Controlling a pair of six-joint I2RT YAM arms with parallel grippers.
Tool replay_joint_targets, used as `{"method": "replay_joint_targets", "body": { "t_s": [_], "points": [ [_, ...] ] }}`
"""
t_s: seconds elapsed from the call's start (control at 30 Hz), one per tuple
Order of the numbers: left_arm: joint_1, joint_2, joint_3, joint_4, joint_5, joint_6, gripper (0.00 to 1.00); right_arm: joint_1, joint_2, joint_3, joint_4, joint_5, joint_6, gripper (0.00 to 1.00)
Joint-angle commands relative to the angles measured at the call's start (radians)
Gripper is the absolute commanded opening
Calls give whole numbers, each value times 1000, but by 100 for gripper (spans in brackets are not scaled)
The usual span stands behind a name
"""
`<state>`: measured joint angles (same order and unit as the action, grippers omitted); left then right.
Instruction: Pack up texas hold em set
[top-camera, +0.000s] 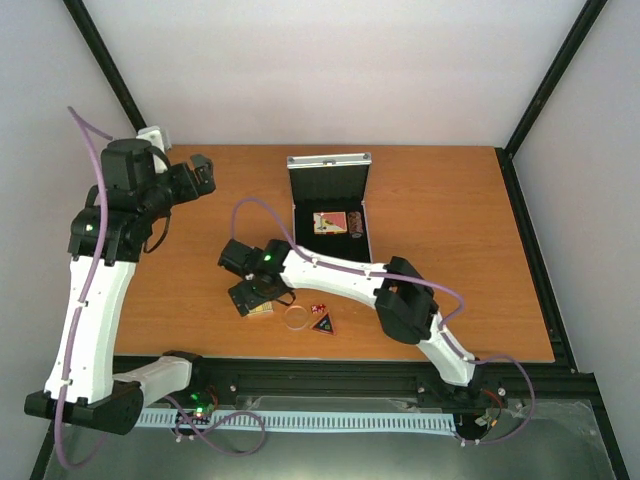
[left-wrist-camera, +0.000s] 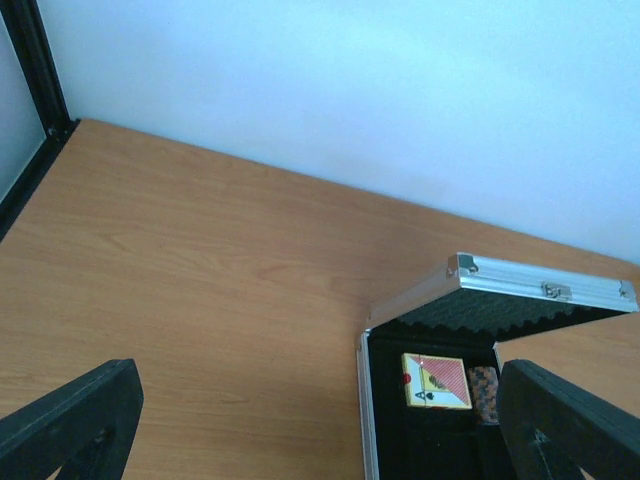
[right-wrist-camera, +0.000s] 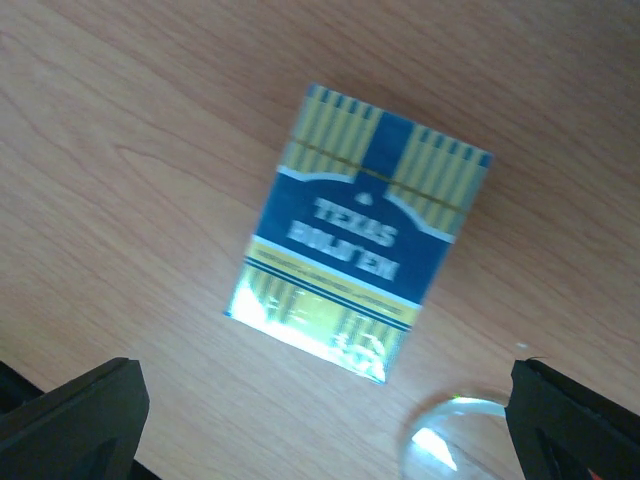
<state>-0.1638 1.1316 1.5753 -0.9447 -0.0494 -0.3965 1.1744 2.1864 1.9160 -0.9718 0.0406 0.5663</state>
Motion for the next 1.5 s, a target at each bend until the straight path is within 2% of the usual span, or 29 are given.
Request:
{"method": "replay_joint_targets", "body": {
  "t_s": [0.0, 0.33, 0.73, 0.9, 1.3, 1.47],
  "points": [
    [-2, -20, 45, -25, -19, 9, 100, 36, 80, 123, -74, -2, 44, 100],
    [-2, -62, 13, -14, 29, 3, 100, 33, 177, 205, -139, 30, 119, 100],
    [-3, -67, -23, 1, 28, 19, 100, -16, 236, 261, -145, -2, 94, 100],
    [-2, -66, -33, 3, 28, 23, 100, -19, 297, 341, -167, -36, 77, 100],
    [-2, -67, -68, 2, 12, 29, 100, -22, 339, 360, -193, -18, 77, 100],
    [-2, -67, -85, 7, 10, 30, 100, -24, 351, 357, -197, -22, 71, 95]
  ]
}}
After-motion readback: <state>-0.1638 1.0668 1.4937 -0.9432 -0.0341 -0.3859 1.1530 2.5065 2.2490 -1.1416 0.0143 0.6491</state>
